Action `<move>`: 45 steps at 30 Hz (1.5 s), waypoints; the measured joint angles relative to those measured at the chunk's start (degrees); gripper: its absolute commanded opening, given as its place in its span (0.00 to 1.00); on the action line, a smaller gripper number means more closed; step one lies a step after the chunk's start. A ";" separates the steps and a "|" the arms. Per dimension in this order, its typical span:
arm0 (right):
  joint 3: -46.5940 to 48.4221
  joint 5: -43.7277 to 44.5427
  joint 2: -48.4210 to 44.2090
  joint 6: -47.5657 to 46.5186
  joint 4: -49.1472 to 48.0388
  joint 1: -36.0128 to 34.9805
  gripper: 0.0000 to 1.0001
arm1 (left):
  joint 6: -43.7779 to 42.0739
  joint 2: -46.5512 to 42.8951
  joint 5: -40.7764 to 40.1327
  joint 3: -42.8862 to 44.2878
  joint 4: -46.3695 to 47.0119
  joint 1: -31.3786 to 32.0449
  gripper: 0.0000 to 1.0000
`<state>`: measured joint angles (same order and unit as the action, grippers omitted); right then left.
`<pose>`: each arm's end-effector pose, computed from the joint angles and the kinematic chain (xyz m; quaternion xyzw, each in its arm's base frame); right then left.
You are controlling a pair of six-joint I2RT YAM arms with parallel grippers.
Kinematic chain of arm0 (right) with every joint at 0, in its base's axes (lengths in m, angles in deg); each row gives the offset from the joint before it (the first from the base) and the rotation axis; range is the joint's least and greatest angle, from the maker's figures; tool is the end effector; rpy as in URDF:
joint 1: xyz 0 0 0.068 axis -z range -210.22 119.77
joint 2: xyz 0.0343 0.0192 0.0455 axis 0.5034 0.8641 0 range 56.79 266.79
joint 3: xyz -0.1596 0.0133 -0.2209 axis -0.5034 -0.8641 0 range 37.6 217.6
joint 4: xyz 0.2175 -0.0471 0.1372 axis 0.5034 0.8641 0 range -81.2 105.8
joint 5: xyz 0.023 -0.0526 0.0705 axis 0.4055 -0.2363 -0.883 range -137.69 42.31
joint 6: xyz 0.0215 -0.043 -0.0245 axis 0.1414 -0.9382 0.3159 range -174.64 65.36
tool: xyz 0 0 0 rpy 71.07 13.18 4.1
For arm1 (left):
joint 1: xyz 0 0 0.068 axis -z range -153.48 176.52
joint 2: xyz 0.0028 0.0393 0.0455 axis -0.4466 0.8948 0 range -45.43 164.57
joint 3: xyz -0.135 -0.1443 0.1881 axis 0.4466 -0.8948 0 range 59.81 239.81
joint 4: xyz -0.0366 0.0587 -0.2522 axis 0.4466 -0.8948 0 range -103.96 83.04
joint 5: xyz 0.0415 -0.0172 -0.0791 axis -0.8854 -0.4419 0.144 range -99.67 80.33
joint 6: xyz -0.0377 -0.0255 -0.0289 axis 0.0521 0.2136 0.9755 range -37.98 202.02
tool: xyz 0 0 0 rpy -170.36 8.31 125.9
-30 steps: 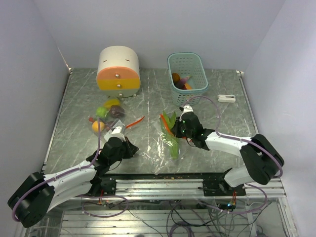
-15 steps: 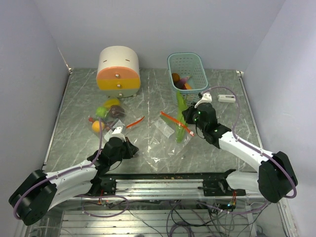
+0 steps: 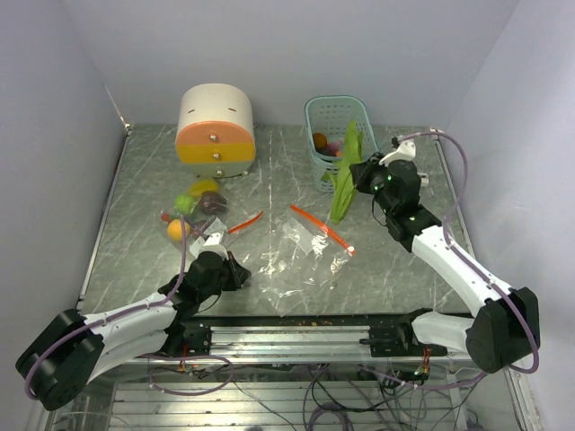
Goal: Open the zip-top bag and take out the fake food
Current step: Pick up the fake vegetable from the zipper food storage bag, then place the fake vegetable in the bin.
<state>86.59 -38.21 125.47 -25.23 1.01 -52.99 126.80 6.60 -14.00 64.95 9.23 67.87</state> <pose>0.2620 0.1036 0.3109 0.0968 0.7697 0.2184 0.5921 0.1243 -0.1057 0.1279 -0.0447 0.8675 -0.3135 0.3836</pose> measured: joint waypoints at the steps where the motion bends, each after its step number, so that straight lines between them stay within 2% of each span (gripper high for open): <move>1: 0.35 -0.13 -0.35 0.00 0.00 0.72 0.02 | -0.04 0.15 0.00 0.00 0.00 0.00 0.07; 12: 3.96 -4.52 -2.84 0.50 1.07 5.81 0.03 | -0.39 0.70 0.00 0.00 0.07 0.00 0.07; 17: 0.31 -8.46 -6.54 2.51 0.74 5.84 0.03 | -0.42 0.70 0.00 0.00 0.04 0.00 0.07; 22: -6.88 -11.15 -14.21 4.59 2.16 5.79 0.04 | -0.42 0.63 0.00 0.00 0.04 0.00 0.07; 28: -7.15 -11.04 -20.28 4.72 4.74 5.84 0.05 | -0.42 2.08 0.04 0.00 0.76 0.00 0.07; 38: 9.73 -8.68 -4.35 0.90 5.55 5.86 0.05 | -0.35 6.01 0.52 0.04 3.76 0.00 0.07; 45: 20.72 -6.49 9.49 -1.27 1.95 6.60 0.07 | -0.33 6.27 0.52 0.04 4.13 0.00 0.07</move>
<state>107.31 -44.70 134.96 -26.50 2.95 -46.39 126.47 12.87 -13.48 65.00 13.36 67.87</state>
